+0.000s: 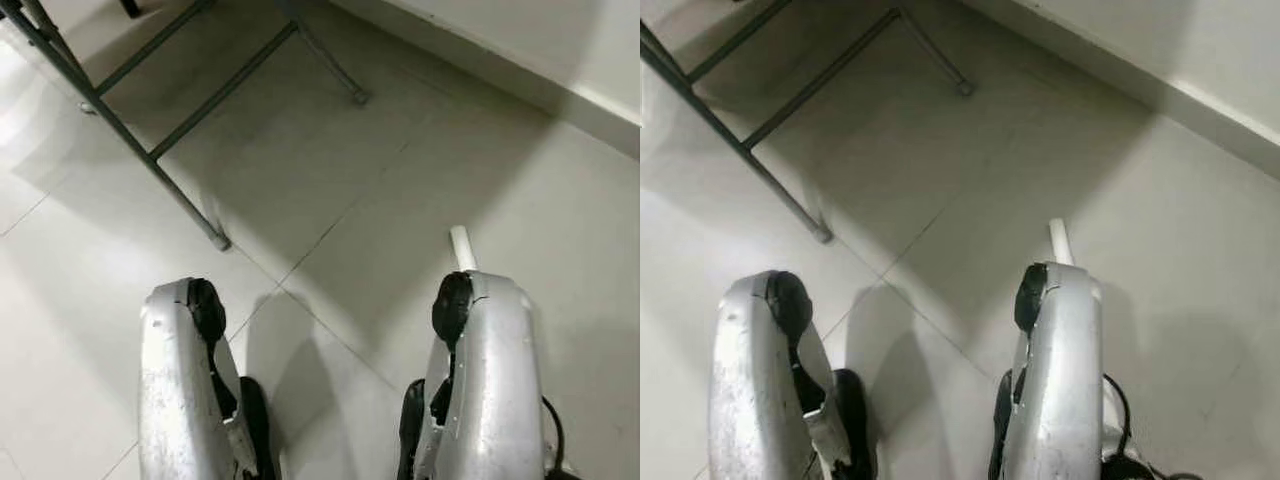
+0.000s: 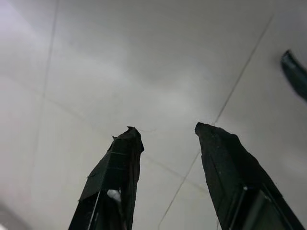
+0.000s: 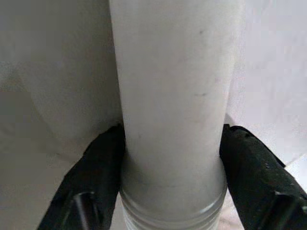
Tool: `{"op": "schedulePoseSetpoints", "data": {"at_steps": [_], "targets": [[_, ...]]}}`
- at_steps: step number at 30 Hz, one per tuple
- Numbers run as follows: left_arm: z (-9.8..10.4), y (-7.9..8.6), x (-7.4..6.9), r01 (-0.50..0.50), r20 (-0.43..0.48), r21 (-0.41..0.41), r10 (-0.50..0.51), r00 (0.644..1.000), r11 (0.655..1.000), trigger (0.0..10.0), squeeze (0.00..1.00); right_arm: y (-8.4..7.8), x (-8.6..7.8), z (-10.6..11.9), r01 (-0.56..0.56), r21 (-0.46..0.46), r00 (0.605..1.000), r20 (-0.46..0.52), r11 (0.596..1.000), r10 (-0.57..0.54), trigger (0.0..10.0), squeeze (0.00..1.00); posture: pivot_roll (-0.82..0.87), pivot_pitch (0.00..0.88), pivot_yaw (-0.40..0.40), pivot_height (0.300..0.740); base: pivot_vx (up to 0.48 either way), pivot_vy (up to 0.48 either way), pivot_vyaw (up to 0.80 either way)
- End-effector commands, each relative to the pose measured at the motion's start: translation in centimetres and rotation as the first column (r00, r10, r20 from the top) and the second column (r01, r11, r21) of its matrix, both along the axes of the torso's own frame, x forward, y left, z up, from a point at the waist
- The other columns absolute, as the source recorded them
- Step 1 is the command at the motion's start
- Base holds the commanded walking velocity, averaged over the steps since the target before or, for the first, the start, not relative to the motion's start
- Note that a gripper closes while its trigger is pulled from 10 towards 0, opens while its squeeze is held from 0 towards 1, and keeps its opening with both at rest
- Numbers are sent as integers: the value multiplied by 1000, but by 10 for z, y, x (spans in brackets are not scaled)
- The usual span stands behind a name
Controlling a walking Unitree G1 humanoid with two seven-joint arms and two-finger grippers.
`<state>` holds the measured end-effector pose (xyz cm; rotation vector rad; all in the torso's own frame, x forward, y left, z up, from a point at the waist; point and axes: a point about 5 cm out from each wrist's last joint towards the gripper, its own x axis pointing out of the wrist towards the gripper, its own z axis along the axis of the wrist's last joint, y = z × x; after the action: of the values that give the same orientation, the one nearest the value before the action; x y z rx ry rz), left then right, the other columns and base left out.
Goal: Building children table
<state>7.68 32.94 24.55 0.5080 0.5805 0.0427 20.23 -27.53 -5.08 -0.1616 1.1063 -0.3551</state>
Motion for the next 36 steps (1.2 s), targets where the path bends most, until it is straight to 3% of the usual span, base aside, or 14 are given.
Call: {"op": "schedulePoseSetpoints", "data": {"at_steps": [1,11,14,16,17,18,19,23,25,26,29,33,35,36], "targets": [[-3,5,-4,-26,-41,-26,25,999,999,10000,0,55,-28,-32,-22,141,993,-116,990,39,0,0,348,573,248,300,0,0,0],[0,5,-2,-3,-58,-33,1,998,999,10000,0,58,-30,-34,-14,127,995,-93,992,26,0,0,352,563,267,300,0,0,0],[-1,4,0,2,-56,-35,-4,998,999,10000,0,58,-21,-30,1,115,999,-38,993,3,0,0,347,554,261,300,0,0,0],[-5,3,4,12,-47,-48,-14,999,999,10000,0,62,23,-5,5,50,982,189,999,-14,0,0,312,529,232,300,0,0,0],[-5,3,4,12,-47,-48,-14,999,999,10000,0,62,23,-5,5,50,982,189,999,-14,0,0,312,529,232,300,0,0,0],[-11,0,8,23,-25,-59,-25,999,998,10000,0,67,52,17,-8,12,945,328,1000,4,0,0,290,511,215,300,0,0,0],[-11,0,8,23,-25,-59,-25,999,998,10000,0,67,52,17,-8,12,945,328,1000,4,0,0,290,511,215,300,0,0,0],[-26,-6,17,21,34,-94,-18,999,995,10000,0,66,85,50,-16,-75,890,453,997,48,0,0,218,450,155,300,0,0,0],[-29,-8,19,21,43,-101,-17,999,995,10000,0,64,89,55,-12,-87,880,472,996,52,0,0,210,442,147,300,0,0,0],[-36,-11,23,22,66,-115,-14,998,993,10000,0,62,99,70,-19,-125,839,537,992,84,0,0,185,413,124,300,0,0,0],[-42,-14,26,17,87,-132,-5,996,991,10000,0,60,107,83,-36,-170,805,580,985,129,0,0,157,383,100,300,0,0,0],[-46,-15,28,10,102,-141,5,995,990,10000,0,58,110,89,-32,-181,787,601,983,136,0,0,141,363,88,300,0,0,0],[-58,-20,36,-2,144,-164,27,989,986,10000,0,58,120,109,-39,-207,719,674,978,171,0,0,90,278,39,300,0,0,0],[-58,-20,36,-2,144,-164,27,989,986,10000,0,58,120,109,-39,-207,719,674,978,171,0,0,90,278,39,300,0,0,0]]}}
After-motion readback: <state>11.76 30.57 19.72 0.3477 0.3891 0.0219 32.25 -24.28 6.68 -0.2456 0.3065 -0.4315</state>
